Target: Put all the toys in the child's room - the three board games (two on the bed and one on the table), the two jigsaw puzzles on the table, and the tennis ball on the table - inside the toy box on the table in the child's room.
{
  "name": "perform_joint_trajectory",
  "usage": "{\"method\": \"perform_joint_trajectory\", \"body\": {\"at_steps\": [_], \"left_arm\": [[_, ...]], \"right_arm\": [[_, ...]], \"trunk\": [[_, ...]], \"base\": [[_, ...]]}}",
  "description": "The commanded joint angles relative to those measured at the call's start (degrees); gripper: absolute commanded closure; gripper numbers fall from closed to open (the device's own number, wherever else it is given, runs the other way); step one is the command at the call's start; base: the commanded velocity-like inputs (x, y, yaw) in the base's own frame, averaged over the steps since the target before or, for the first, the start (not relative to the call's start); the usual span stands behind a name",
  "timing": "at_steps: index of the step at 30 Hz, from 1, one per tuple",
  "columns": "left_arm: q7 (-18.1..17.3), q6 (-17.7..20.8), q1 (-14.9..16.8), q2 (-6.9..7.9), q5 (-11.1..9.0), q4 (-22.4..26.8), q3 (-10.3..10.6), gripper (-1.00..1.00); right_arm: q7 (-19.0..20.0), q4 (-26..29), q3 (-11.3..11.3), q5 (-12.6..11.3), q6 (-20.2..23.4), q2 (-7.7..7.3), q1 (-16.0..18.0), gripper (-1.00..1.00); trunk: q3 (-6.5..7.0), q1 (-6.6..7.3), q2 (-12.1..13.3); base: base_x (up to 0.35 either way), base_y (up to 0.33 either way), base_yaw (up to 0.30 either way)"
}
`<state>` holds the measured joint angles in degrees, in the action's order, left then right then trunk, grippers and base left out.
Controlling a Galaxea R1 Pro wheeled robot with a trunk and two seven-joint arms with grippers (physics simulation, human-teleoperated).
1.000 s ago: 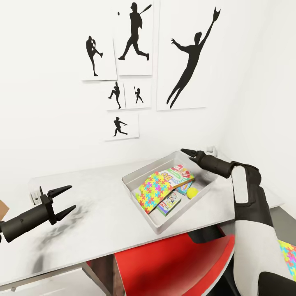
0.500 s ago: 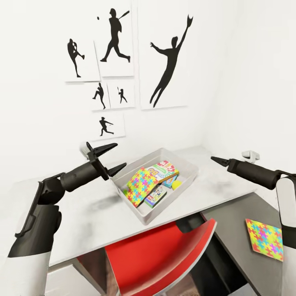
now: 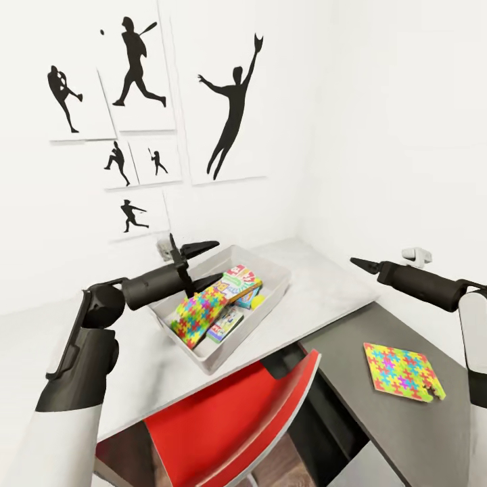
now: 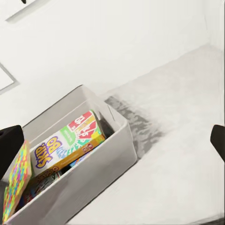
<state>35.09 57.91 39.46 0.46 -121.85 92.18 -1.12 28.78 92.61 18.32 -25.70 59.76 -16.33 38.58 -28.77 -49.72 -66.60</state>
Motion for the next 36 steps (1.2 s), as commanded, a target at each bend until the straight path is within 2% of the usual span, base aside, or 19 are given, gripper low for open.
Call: {"method": "perform_joint_trajectory", "body": {"at_steps": [1,3,4,6,7,8,10,13,15,16,20,25,36], "left_arm": [[1.5,-0.1,0.5,-0.75,1.1,0.0,0.5,-1.0],[3.2,-0.6,1.4,-2.4,4.8,0.0,1.5,-1.0],[4.6,-1.3,2.3,-4.25,8.7,0.0,2.9,-1.0],[5.6,-2.3,3.1,-5.8,12.3,0.0,5.1,-1.0],[6.0,-2.9,3.5,-6.35,13.8,0.0,6.4,-1.0],[6.5,-4.2,4.3,-7.06,16.1,0.0,9.0,-1.0],[6.9,-5.4,5.0,-7.5,17.7,0.0,11.3,-1.0],[7.3,-7.0,5.7,-7.95,19.3,0.0,13.9,-1.0],[7.5,-7.4,5.9,-8.04,19.8,0.0,14.7,-1.0],[8.3,-7.7,6.2,-8.13,20.8,0.0,15.3,-1.0],[9.5,-8.0,6.4,-8.23,23.1,0.0,15.9,-1.0],[10.0,-8.1,6.4,-8.27,24.4,0.0,16.0,-1.0],[10.6,-8.1,6.4,-7.85,24.9,0.0,15.5,-1.0]], "right_arm": [[0.6,0.0,0.1,0.6,0.2,-0.02,0.1,-1.0],[0.5,0.0,0.1,1.1,0.2,-0.29,-0.1,-1.0],[0.6,0.0,0.1,1.6,0.2,-1.08,-0.9,-1.0],[0.6,0.0,0.3,1.9,0.2,-2.43,-2.0,-1.0],[0.7,0.0,0.4,2.0,0.2,-3.12,-2.5,-1.0],[0.7,0.0,0.6,2.1,0.2,-4.24,-3.1,-1.0],[0.8,0.0,0.7,2.1,0.2,-4.95,-3.6,-1.0],[0.8,0.0,0.8,2.1,0.2,-5.56,-4.0,-1.0],[0.9,0.0,0.8,2.1,0.2,-5.7,-4.2,-1.0],[0.9,0.0,0.8,2.1,0.2,-5.8,-4.3,-1.0],[0.9,0.0,0.7,2.1,0.2,-5.92,-4.4,-1.0],[0.9,0.0,0.7,2.1,0.2,-5.91,-4.4,-1.0],[1.0,0.0,0.2,1.7,0.2,-5.96,-4.5,-1.0]], "trunk": [[-0.01,0.0,0.0],[0.08,0.0,0.0],[0.12,0.0,0.0],[0.21,0.0,0.0],[0.26,0.0,0.0],[0.3,0.0,0.0],[0.39,0.0,0.0],[0.53,0.0,0.0],[0.62,0.0,0.0],[0.67,0.0,0.0],[0.85,0.0,0.0],[1.08,0.0,0.0],[1.58,0.0,0.0]], "base": [[0.0,0.0,-0.281],[0.0,0.0,-0.281],[0.0,0.0,-0.281],[0.0,0.0,-0.281],[0.0,0.0,-0.281],[0.0,0.0,-0.281],[0.0,0.0,-0.281],[0.0,0.0,-0.28],[0.0,0.0,-0.28],[0.0,0.0,-0.279],[0.0,0.0,-0.279],[0.0,0.0,-0.279],[0.0,0.0,-0.279]]}}
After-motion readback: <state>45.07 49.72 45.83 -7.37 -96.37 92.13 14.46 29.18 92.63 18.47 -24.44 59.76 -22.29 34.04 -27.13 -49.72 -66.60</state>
